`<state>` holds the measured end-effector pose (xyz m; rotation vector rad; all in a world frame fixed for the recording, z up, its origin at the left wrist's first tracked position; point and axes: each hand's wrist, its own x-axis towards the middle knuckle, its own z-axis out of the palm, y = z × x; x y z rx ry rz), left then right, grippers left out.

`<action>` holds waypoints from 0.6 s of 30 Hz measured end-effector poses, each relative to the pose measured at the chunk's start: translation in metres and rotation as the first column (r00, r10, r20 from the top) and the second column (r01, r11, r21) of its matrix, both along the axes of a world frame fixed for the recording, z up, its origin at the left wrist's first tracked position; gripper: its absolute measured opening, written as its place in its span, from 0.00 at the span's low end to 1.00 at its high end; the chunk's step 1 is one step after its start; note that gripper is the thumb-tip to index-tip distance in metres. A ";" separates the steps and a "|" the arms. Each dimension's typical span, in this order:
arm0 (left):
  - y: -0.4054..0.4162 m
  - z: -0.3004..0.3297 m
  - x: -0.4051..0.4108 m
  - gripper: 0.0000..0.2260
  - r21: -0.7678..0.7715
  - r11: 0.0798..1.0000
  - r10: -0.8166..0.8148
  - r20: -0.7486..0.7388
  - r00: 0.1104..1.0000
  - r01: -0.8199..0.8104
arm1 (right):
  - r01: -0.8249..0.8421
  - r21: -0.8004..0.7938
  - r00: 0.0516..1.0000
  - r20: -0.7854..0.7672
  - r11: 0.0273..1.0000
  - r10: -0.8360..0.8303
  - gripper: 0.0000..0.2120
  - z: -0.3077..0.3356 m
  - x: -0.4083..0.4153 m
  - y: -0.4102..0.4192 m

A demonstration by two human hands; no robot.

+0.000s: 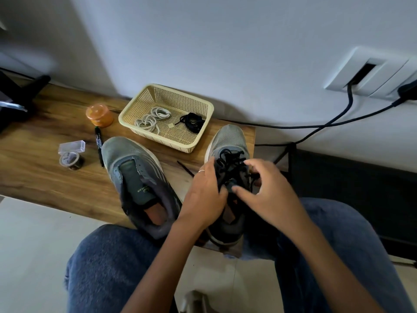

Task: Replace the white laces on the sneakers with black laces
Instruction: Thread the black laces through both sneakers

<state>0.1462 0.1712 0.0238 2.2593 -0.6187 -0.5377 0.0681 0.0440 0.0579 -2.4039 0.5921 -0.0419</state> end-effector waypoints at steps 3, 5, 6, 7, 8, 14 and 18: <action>-0.002 -0.005 0.000 0.26 -0.005 0.999 0.034 0.007 0.999 -0.034 | 0.050 -0.074 0.998 0.038 0.996 -0.048 0.21 -0.015 0.002 0.005; -0.003 -0.007 -0.002 0.24 0.027 0.999 0.044 0.009 0.999 -0.044 | 0.106 -0.103 0.993 0.059 0.989 -0.100 0.18 -0.018 0.002 0.003; -0.003 -0.008 -0.004 0.24 0.050 0.998 0.045 0.007 0.999 -0.045 | 0.128 -0.110 0.991 0.056 0.986 -0.122 0.16 -0.019 0.002 0.001; -0.003 -0.009 -0.005 0.24 0.071 0.996 0.053 0.001 0.999 -0.053 | 0.146 -0.113 0.989 0.048 0.983 -0.142 0.15 -0.020 0.002 -0.001; -0.004 -0.010 -0.007 0.24 0.087 0.994 0.065 -0.005 0.998 -0.065 | 0.162 -0.112 0.987 0.041 0.981 -0.158 0.14 -0.020 0.002 -0.002; -0.007 -0.010 -0.008 0.26 0.049 0.993 0.102 0.015 0.995 -0.103 | 0.110 -0.075 0.994 0.025 0.991 -0.108 0.09 -0.019 0.001 -0.008; -0.006 -0.015 -0.004 0.30 -0.031 0.997 0.071 0.139 0.988 -0.067 | -0.011 0.241 0.998 -0.058 0.970 0.026 0.10 0.004 0.001 -0.028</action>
